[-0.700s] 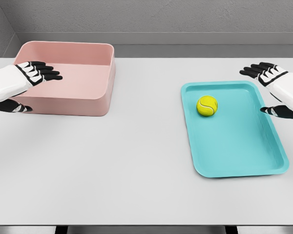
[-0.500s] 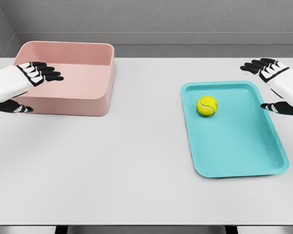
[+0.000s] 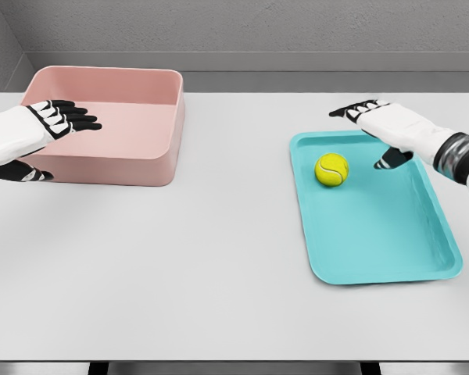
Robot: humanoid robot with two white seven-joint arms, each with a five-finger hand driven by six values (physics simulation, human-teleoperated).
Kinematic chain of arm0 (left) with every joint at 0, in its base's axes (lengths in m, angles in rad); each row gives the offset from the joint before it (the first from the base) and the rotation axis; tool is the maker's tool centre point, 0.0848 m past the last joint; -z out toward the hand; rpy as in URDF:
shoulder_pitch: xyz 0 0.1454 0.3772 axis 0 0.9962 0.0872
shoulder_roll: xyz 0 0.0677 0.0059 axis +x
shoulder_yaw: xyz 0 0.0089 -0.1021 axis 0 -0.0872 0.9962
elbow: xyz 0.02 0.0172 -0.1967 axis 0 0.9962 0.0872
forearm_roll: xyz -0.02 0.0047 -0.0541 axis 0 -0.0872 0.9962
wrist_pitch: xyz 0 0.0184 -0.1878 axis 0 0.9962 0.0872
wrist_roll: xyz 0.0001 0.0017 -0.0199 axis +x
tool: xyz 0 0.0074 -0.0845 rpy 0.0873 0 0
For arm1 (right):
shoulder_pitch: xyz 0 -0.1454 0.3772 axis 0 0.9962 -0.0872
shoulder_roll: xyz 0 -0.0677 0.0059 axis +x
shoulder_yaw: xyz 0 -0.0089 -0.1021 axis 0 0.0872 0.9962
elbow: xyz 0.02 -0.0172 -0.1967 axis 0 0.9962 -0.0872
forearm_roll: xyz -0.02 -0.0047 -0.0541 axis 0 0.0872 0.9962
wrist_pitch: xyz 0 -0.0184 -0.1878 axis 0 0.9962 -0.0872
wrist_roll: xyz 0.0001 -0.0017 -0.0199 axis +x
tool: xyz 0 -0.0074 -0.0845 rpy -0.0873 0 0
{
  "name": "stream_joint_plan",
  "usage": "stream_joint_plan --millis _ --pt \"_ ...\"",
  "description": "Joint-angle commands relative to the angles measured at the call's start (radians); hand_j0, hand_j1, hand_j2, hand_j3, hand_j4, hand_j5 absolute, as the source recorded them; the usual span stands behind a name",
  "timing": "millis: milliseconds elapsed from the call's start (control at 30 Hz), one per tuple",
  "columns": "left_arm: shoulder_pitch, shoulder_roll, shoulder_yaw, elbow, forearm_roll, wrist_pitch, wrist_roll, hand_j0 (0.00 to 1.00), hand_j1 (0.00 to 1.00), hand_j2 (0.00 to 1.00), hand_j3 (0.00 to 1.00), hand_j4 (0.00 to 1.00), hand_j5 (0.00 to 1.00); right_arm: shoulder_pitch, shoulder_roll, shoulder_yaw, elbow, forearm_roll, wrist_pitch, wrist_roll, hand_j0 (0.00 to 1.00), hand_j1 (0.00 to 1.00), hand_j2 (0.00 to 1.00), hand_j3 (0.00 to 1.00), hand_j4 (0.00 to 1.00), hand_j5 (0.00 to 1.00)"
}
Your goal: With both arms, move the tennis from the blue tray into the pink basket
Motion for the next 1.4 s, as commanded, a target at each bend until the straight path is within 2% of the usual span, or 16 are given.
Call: stream_joint_plan --millis 0,67,200,400,667,833,1367 --pt "0.000 0.001 0.001 0.000 0.005 0.001 0.000 1.00 1.00 1.00 1.00 1.00 1.00 -0.005 0.052 0.075 0.031 0.000 0.090 0.090 1.00 1.00 1.00 1.00 1.00 1.00" --pt "0.000 0.001 0.001 0.000 0.005 0.001 0.000 1.00 1.00 1.00 1.00 1.00 1.00 -0.067 0.089 0.130 0.065 0.000 0.118 0.113 1.00 1.00 1.00 1.00 1.00 1.00" --pt "0.000 0.001 0.001 0.000 -0.016 0.001 0.000 1.00 1.00 1.00 1.00 1.00 1.00 -0.113 0.127 0.169 0.137 -0.002 0.131 0.114 1.00 1.00 1.00 1.00 1.00 1.00" --pt "0.000 0.001 0.001 0.000 -0.016 0.001 0.000 1.00 1.00 1.00 1.00 1.00 1.00 -0.176 0.195 0.224 0.167 -0.002 0.131 0.142 1.00 1.00 1.00 1.00 1.00 1.00" --pt "-0.001 0.001 0.001 0.000 -0.022 0.001 0.000 1.00 1.00 1.00 1.00 1.00 1.00 -0.176 0.185 0.250 0.202 -0.002 0.131 0.142 1.00 1.00 1.00 1.00 1.00 1.00" --pt "-0.001 0.001 0.001 0.000 -0.022 0.001 0.000 1.00 1.00 1.00 1.00 1.00 1.00 -0.177 0.202 0.270 0.186 0.000 0.116 0.142 1.00 1.00 1.00 1.00 1.00 1.00" --pt "-0.001 0.001 0.001 0.000 -0.022 0.001 0.000 1.00 1.00 1.00 1.00 1.00 1.00 -0.176 0.196 0.307 0.196 0.000 0.118 0.141 1.00 1.00 1.00 1.00 1.00 1.00"
